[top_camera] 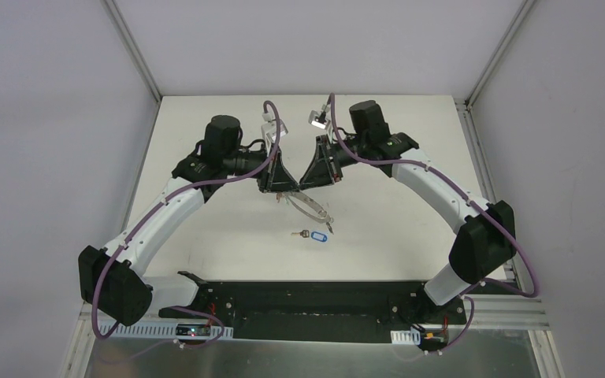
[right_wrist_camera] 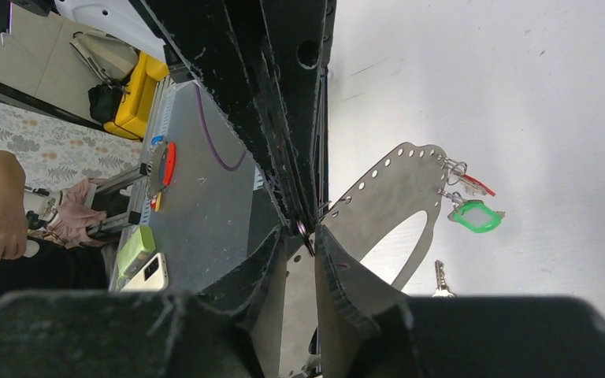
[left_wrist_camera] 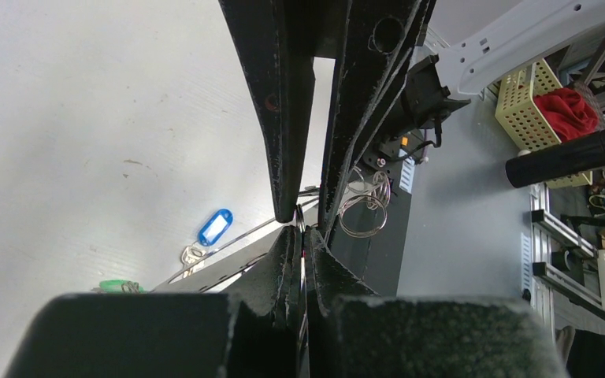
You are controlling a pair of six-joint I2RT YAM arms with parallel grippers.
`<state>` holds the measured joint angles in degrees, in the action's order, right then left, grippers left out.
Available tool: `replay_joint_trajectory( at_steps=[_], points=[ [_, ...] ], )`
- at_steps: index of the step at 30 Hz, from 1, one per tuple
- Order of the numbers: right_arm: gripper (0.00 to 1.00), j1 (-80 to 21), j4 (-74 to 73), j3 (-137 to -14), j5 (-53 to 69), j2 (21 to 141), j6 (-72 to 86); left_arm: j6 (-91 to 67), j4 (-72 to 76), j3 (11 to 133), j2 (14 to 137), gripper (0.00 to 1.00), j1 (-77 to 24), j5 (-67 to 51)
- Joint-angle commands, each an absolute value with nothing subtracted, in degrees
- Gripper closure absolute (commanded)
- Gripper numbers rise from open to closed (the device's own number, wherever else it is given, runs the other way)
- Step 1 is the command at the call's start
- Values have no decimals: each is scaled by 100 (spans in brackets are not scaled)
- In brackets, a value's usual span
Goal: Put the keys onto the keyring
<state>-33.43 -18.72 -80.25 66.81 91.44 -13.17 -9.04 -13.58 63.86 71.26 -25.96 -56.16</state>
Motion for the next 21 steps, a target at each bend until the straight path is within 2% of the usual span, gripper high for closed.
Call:
replay_joint_trajectory(
  at_steps=[1, 4, 9, 14, 15, 19, 21],
  points=[
    [79, -3406, -1977, -8354, 6733, 9069, -1562, -745, -1235, 6628, 7114, 100, -2654, -5859],
    [84, -3415, -2035, -8386, 6710, 9075, -1620, -743, -1230, 6619, 7122, 100, -2654, -5859],
    [100, -3412, -2059, -8369, 6702, 9070, -1644, -723, -1223, 6618, 7121, 100, -2654, -5854],
    [100, -3389, -1971, -8382, 6704, 9070, -1509, -714, -1054, 6587, 7055, 100, -2631, -5753],
    [100, -3375, -1896, -8384, 6718, 9068, -1406, -759, -970, 6572, 7031, 98, -2610, -5727],
    [100, -3283, -1356, -8341, 6849, 9060, -810, -1657, 42, 6292, 6912, 76, -2372, -5790],
    [100, -3235, -1039, -8259, 6899, 9037, -542, -2181, 715, 6073, 6867, 71, -2248, -5804]
  ],
)
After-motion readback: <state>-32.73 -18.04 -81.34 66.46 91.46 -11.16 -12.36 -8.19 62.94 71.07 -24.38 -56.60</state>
